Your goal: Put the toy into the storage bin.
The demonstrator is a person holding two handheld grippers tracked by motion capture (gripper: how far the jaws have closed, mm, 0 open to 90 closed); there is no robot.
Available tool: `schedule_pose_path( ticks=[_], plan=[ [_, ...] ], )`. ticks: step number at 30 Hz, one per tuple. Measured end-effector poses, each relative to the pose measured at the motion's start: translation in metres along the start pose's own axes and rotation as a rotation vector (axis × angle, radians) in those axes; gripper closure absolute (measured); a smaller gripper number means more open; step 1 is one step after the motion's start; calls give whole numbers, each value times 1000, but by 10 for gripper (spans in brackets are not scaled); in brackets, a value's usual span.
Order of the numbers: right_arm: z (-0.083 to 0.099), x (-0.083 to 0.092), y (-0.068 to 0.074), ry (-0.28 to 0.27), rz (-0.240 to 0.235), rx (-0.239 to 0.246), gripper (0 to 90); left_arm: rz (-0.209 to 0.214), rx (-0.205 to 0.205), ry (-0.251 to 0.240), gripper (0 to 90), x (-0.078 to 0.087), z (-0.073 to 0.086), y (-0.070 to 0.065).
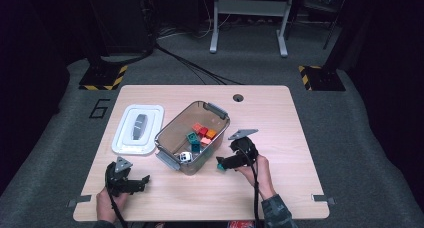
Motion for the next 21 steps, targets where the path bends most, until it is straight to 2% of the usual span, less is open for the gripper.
schedule_pose_path(
  ticks=[4,7,14,16,21],
  plan=[
    [19,-13,-1,48,37,-15,154,-2,2,-1,33,0,0,0],
    [27,-19,-3,54,49,-32,159,-1,0,2,33,0,0,0],
    [28,-28,-10,27,90,-68,164,0,0,-1,33,0,0,0],
    [29,-30,-9,38,92,-78,168,-2,2,0,33,0,0,0],
    [27,-37,-9,26,98,-85,182,-1,1,2,33,0,0,0]
  ],
)
Point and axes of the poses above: each handheld gripper's, and its own axes: x roughly backward along the jaws, z roughly out of its underside, y roughly to its left, the point moved 9 cm from there along -x, roughly forward along the jaws, and after that the axes turned 12 degrees about -y, right-handed, at the moved point
